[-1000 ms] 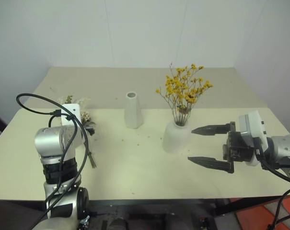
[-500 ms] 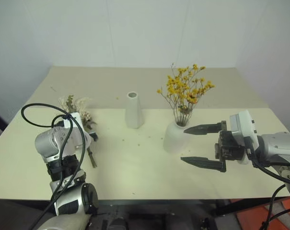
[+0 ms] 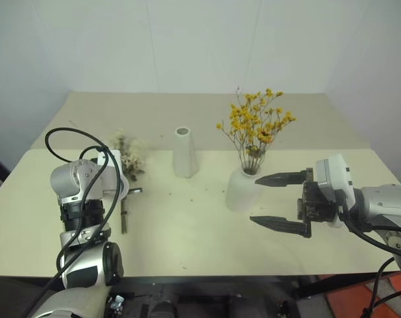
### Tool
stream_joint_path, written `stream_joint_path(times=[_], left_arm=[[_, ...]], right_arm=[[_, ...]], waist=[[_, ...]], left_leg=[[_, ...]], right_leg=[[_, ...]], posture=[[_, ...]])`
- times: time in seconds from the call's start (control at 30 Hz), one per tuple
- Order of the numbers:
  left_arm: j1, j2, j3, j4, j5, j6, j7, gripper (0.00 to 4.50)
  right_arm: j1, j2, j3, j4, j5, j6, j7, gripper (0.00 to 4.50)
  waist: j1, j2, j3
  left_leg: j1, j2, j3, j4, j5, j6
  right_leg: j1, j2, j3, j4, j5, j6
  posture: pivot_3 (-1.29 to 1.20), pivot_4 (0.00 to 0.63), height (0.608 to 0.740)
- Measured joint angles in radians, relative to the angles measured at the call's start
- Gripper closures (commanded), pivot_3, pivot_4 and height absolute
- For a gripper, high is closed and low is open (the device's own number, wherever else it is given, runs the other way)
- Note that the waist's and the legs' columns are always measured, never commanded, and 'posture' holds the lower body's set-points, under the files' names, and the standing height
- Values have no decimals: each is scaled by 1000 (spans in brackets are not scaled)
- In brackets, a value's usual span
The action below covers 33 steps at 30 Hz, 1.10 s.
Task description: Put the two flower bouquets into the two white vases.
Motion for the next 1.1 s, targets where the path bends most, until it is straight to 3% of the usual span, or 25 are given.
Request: stream_joint_path(times=[0.17, 0.3, 0.5, 0.73, 0.9, 1.1], left_arm=[[5, -3, -25, -35, 90, -48, -37, 4397], [25, 16, -98, -126, 170, -310, -101, 4397], [-82, 25, -12, -62, 142, -834, -359, 4397], [-262, 28, 42, 263, 0, -1317, -879, 4397], [-369, 37, 51, 580, -58, -1471, -1252, 4397], [-451, 42, 74, 887, -83, -1522, -1529, 4397]], right_arm=[[10, 0, -10, -6, 0, 0, -6, 0], [16, 0, -27, -22, 2, 0, -28, 0], [43, 10, -80, -40, 29, 19, -86, 0], [21, -5, -148, -102, 115, 135, -249, 0], [13, -33, -132, -217, 145, 259, -411, 0], [-42, 14, -82, -303, 271, 429, -682, 0]], waist=[[0, 0, 0], [4, 0, 0], [17, 0, 0], [22, 0, 0], [20, 0, 0], [12, 0, 0]], left_leg=[[0, 0, 0, 0, 0, 0], [-1, 0, 0, 0, 0, -1], [-2, 0, 0, 0, 0, -1], [-3, 0, 1, 0, 0, -1], [-3, 0, 1, 0, 0, -1], [-5, 0, 0, 0, 0, -1]], right_leg=[[0, 0, 0, 0, 0, 0], [-1, 0, 0, -1, 4, -7], [0, 0, 0, -2, 4, -7], [0, 0, 0, -3, 4, -6], [-1, 0, 0, -3, 1, -2], [-2, 0, 0, -2, 1, -1]], posture=[[0, 150, 740], [0, 150, 740], [0, 150, 740], [0, 150, 740], [0, 150, 740], [0, 150, 740]])
